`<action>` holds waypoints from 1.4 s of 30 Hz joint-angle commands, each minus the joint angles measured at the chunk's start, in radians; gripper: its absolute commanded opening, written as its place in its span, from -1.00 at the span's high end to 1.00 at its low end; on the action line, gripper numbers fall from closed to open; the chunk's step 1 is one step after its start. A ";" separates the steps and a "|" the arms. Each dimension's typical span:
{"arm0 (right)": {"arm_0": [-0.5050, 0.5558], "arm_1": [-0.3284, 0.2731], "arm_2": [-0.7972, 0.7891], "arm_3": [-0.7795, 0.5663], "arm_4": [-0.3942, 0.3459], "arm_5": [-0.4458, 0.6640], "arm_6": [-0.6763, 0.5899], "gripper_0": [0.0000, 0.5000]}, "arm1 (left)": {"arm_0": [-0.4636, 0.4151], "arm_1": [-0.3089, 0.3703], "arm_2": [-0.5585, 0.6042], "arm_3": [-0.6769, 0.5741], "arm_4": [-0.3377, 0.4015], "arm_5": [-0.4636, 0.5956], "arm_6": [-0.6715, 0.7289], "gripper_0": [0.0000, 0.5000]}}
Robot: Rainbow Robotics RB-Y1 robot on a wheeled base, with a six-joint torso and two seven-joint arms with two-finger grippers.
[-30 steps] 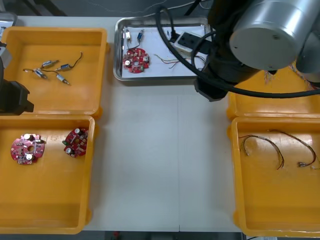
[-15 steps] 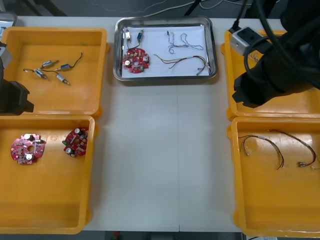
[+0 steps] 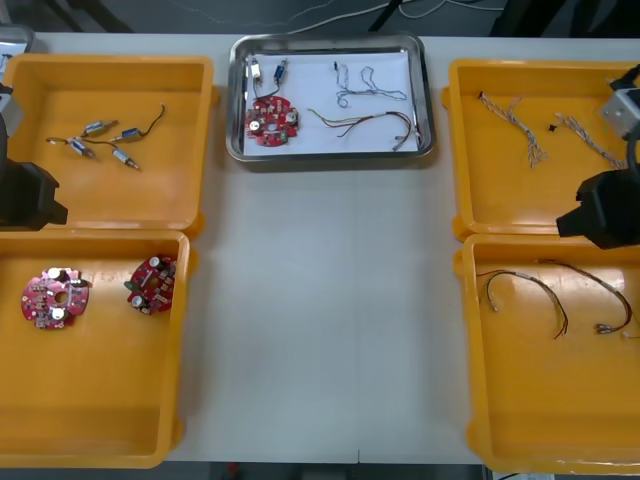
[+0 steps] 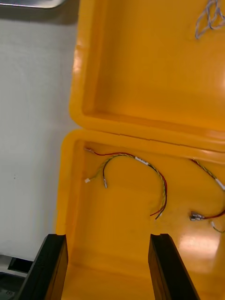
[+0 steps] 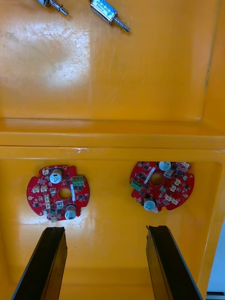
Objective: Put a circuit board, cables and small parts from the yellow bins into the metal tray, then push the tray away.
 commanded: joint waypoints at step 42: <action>0.285 0.035 -0.082 0.102 0.193 -0.113 0.142 -1.00 | 0.011 0.035 0.031 -0.026 -0.009 0.006 -0.084 -1.00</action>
